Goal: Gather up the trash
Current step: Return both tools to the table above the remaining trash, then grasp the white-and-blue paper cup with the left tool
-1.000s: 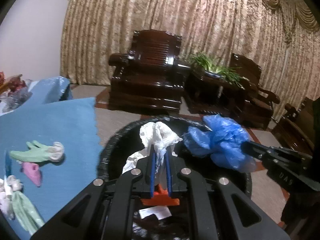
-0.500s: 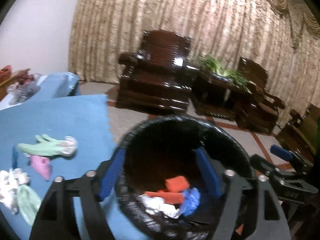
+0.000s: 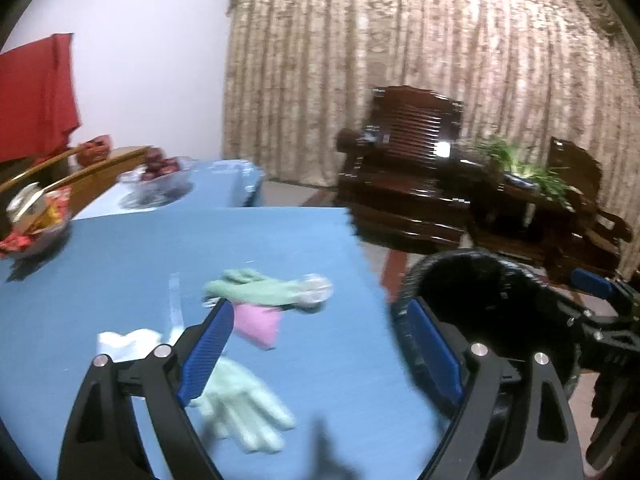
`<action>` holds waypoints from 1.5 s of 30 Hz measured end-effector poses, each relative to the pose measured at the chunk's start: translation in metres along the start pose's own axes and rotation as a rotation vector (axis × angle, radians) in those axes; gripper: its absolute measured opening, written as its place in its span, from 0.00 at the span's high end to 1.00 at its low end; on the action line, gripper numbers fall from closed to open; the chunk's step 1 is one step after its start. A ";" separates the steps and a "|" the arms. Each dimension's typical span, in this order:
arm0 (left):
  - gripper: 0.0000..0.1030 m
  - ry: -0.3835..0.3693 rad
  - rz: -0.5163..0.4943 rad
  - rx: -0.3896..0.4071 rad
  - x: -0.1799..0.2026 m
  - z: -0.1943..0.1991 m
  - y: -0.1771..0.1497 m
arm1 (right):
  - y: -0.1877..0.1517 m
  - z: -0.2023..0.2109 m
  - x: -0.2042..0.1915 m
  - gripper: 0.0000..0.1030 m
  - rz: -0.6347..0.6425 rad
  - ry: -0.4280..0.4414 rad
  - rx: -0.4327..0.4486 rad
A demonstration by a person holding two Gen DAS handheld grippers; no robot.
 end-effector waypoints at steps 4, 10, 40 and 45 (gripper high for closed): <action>0.16 0.076 0.022 -0.004 -0.041 0.008 -0.007 | 0.006 -0.013 -0.035 0.05 0.026 0.063 -0.008; 0.16 0.168 0.063 -0.017 -0.097 0.014 -0.024 | 0.007 -0.033 -0.083 0.05 0.068 0.134 -0.033; 0.24 0.276 0.163 -0.185 -0.197 -0.053 -0.087 | -0.022 -0.112 -0.166 0.05 0.121 0.239 -0.160; 0.27 0.271 0.195 -0.247 -0.207 -0.069 -0.096 | -0.025 -0.118 -0.168 0.05 0.130 0.242 -0.170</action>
Point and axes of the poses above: each gripper's, at about its wrist camera, not at the fingertips, and z roughly against the way its jaws point, x to its right, y to its top, the point moved 7 cm from there along -z, roughly the way its jaws point, and after that the axes turned 5 degrees about y, right-handed, at the moved point
